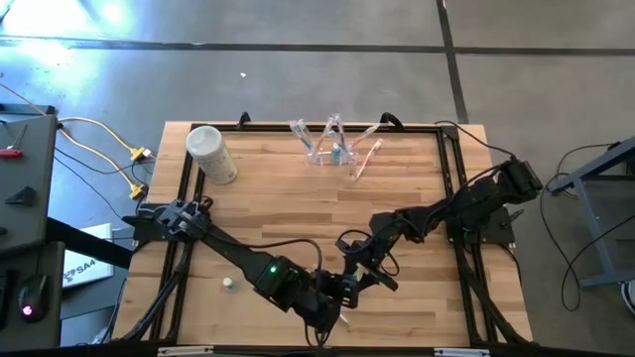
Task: Pick & Place toothbrushing station
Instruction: Put the top mouthwash into the transparent organizer
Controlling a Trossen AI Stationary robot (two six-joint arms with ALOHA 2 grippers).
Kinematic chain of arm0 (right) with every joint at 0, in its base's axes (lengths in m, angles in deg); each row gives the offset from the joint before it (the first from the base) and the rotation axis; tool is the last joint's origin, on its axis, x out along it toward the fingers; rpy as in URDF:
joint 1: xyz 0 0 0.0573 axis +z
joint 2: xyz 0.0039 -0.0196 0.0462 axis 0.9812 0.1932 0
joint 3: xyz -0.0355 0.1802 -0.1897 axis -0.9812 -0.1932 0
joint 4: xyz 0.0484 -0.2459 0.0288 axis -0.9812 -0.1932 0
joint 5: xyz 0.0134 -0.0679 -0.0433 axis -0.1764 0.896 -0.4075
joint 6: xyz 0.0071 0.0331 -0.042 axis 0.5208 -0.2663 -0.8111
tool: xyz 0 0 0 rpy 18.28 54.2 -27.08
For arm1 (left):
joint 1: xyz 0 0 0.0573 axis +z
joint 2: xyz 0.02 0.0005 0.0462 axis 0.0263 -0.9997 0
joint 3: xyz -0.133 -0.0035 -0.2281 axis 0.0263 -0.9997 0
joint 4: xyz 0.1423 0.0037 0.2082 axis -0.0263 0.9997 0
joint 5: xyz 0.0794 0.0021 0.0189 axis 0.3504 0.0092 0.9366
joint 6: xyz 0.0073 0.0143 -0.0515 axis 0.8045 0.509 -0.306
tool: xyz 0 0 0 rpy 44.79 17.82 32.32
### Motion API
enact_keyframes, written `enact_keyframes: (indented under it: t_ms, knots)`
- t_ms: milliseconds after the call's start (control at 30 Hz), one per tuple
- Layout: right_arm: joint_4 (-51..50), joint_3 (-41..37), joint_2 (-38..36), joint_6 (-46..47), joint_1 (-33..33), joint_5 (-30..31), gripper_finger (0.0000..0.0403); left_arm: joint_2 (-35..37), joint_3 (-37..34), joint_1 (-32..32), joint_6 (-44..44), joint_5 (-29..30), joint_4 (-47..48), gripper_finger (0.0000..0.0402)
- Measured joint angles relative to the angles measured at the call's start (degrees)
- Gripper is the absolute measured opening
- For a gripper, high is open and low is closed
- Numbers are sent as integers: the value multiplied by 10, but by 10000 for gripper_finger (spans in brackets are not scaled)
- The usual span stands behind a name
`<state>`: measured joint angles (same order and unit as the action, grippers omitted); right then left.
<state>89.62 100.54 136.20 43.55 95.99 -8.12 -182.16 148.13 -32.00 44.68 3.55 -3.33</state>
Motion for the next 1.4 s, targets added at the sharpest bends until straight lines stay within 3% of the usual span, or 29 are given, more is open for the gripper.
enact_keyframes:
  t_ms: [167,567,800,967,1100,1233,1333,1400]
  knots:
    - [-8,0,0,-15,0,4,73,0,0,1,2,1,2,82]
    - [-19,0,0,-29,-1,8,68,0,0,1,-19,2,2,87]
    - [-24,0,0,-45,3,-1,68,0,0,3,-97,38,-39,230]
    - [-32,0,-8,-42,0,24,68,0,0,-5,-162,156,-44,294]
    - [-91,0,-40,-56,4,91,68,7,0,-11,-239,205,6,307]
    - [-162,0,-76,-77,19,213,68,38,0,-13,-361,206,64,309]
    - [-188,0,-96,-91,37,314,68,72,0,-7,-468,152,106,309]
    - [-211,0,-107,-100,53,389,68,97,0,4,-530,82,126,310]
